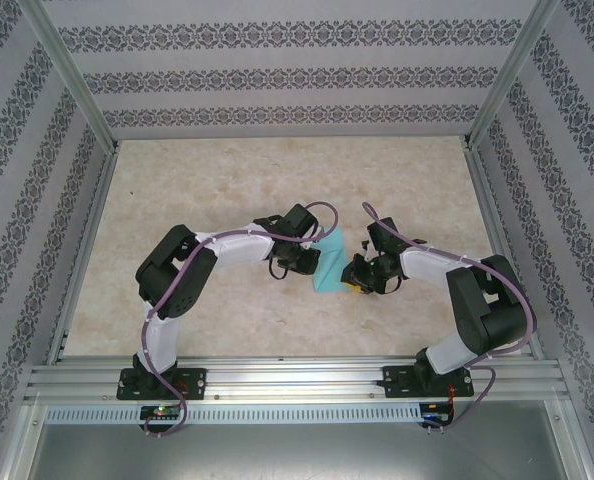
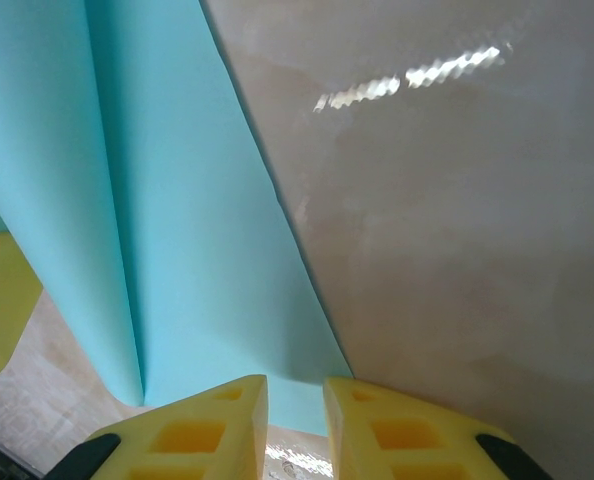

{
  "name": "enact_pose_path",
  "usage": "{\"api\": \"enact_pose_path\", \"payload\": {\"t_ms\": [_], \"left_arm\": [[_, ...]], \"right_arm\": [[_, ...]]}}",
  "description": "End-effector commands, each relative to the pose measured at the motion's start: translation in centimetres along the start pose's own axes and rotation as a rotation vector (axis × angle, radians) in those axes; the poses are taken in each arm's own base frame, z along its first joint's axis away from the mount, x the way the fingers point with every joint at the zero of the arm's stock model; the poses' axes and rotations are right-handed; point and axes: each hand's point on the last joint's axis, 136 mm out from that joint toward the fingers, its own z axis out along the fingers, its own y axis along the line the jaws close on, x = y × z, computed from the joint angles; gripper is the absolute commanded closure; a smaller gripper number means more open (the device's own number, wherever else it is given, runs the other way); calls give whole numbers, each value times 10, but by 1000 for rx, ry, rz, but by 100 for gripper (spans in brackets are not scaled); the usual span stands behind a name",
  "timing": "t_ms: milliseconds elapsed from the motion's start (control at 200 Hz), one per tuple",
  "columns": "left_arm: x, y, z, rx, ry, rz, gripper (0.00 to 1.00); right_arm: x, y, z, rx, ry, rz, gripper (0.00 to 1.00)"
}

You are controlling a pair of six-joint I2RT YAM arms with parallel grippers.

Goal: Fold a paper plane with a square sheet of paper (fold left side to right side)
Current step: Fold the triangle a second time at the center of the table.

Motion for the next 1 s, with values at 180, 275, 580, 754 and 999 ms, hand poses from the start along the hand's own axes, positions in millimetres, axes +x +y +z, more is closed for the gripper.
{"api": "enact_pose_path", "payload": {"t_ms": [180, 275, 580, 754, 999], "left_arm": [[-2, 11, 7, -26, 9, 3, 92], [-3, 10, 8, -22, 6, 2, 92], [-2, 10, 9, -21, 9, 0, 92], [-3, 9, 8, -20, 7, -1, 92], [-4, 9, 8, -15, 5, -7, 92]], "right_arm": [[-3, 3, -6, 20, -24, -44, 74], [-6, 8, -12, 6, -35, -52, 74], [-29, 47, -39, -160, -147, -29, 75], [-50, 72, -29, -266, -156, 20, 79], [-63, 91, -13, -270, -135, 13, 80]]}}
